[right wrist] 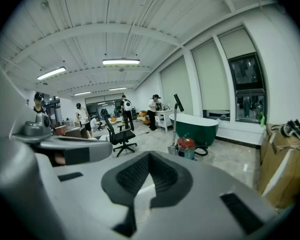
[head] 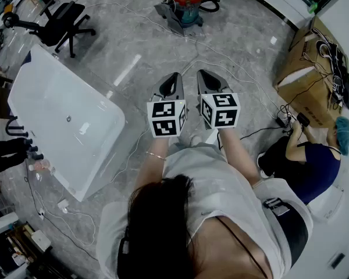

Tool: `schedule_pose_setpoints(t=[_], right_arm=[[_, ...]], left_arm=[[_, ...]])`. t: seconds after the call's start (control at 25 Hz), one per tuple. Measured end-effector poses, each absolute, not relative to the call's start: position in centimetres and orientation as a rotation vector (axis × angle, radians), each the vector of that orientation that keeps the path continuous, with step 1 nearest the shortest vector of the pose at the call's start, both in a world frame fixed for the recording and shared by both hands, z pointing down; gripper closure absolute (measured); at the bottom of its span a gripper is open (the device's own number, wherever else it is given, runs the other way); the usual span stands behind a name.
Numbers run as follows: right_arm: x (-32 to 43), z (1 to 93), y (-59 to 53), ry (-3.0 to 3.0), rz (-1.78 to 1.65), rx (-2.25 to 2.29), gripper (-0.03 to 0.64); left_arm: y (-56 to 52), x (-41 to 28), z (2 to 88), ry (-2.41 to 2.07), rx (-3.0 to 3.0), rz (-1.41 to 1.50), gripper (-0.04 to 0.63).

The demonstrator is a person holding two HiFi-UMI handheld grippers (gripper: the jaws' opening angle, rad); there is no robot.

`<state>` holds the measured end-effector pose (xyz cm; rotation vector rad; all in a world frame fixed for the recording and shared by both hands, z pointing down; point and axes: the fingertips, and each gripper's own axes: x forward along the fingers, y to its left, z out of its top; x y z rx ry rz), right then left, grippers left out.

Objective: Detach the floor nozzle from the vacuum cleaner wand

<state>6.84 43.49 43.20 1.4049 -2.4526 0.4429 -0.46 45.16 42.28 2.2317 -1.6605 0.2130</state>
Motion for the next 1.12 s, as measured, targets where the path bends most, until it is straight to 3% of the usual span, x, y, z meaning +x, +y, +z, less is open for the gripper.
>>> schedule_pose_setpoints(t=[1.12], right_arm=[[-0.4, 43.8, 42.1, -2.440, 0.390, 1.437, 0.601]], left_arm=[[43.5, -7.6, 45.5, -1.566, 2.189, 0.224, 0.592]])
